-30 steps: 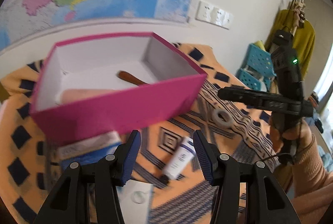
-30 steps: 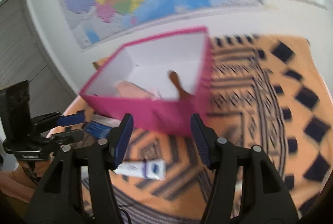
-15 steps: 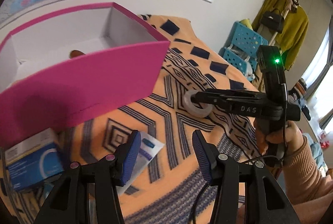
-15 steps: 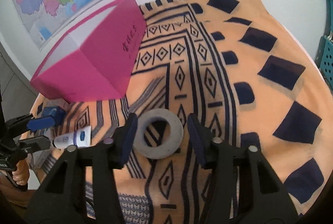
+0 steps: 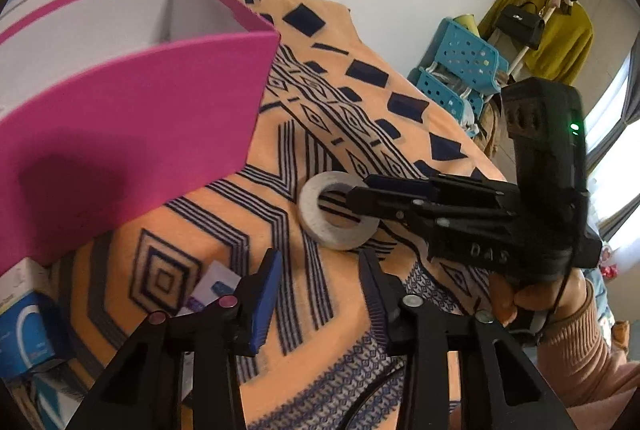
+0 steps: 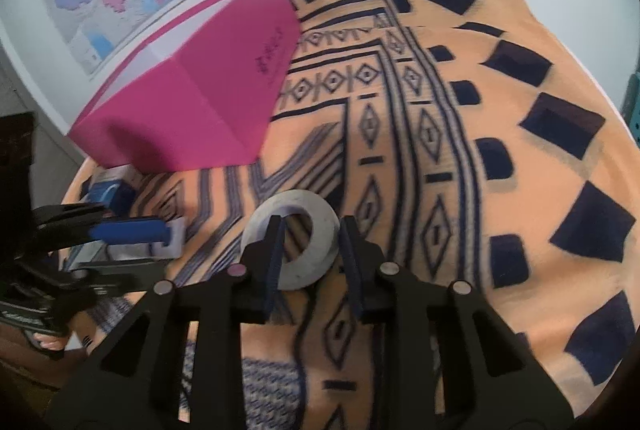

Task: Organize rigid objects
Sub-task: 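Move the right gripper to the white tape roll and grasp its rim, then lift the tape roll with the right gripper and carry it over the box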

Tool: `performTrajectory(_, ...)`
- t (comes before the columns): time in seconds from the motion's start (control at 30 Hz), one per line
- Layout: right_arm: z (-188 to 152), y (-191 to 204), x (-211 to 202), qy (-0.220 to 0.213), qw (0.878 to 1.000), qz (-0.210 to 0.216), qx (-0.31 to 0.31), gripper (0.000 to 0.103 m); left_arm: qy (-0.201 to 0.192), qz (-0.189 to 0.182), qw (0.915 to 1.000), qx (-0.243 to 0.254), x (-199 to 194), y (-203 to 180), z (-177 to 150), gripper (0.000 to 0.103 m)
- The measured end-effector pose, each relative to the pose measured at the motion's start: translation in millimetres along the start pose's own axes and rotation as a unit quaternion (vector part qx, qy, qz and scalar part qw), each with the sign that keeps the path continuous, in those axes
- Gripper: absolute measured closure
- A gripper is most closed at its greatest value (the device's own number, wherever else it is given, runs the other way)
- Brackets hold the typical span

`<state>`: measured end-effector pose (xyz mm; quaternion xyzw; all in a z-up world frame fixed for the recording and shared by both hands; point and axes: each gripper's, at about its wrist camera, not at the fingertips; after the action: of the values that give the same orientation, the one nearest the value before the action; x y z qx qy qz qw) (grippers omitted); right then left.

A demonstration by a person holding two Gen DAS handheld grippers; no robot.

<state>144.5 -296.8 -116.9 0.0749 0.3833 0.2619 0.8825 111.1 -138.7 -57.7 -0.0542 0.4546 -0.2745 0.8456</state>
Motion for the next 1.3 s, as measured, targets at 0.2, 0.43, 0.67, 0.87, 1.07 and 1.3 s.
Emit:
performTrajectory(0.2,-3,8,6,0.008,1.000,-0.015,-0.022,0.073,0.021,-0.016,0.9994,-0.024,16,6,4,0.073)
performTrajectory(0.43,-7,11,6,0.005,1.000,0.003,-0.020,0.082,0.030,-0.025,0.9984,-0.040,23,10,2,0.077)
performTrajectory(0.67,-8,16,7,0.002,1.000,-0.005,-0.020,0.082,0.030,-0.018,0.9987,-0.036,22,9,1,0.077)
performTrajectory(0.87,-9,24,0,-0.007,1.000,-0.004,-0.028,0.081,0.020,-0.022,0.9988,-0.039,13,9,2,0.077)
performTrajectory(1.07,-5,37,-9,-0.020,0.999,0.005,-0.039,0.081,-0.002,-0.020,0.9990,-0.040,-9,12,3,0.077)
performTrajectory(1.3,7,62,-23,-0.044,0.997,0.022,-0.067,0.081,-0.039,-0.010,0.9983,-0.042,-42,16,4,0.077)
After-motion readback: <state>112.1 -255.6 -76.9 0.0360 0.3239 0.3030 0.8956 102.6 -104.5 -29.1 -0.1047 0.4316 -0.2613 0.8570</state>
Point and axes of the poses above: each gripper's, at about its wrist camera, not at the fingertips, and x roughly the way its jaws point, y to its left, z to its top, and after that the axes turned 2 degrees about -y, right-handed
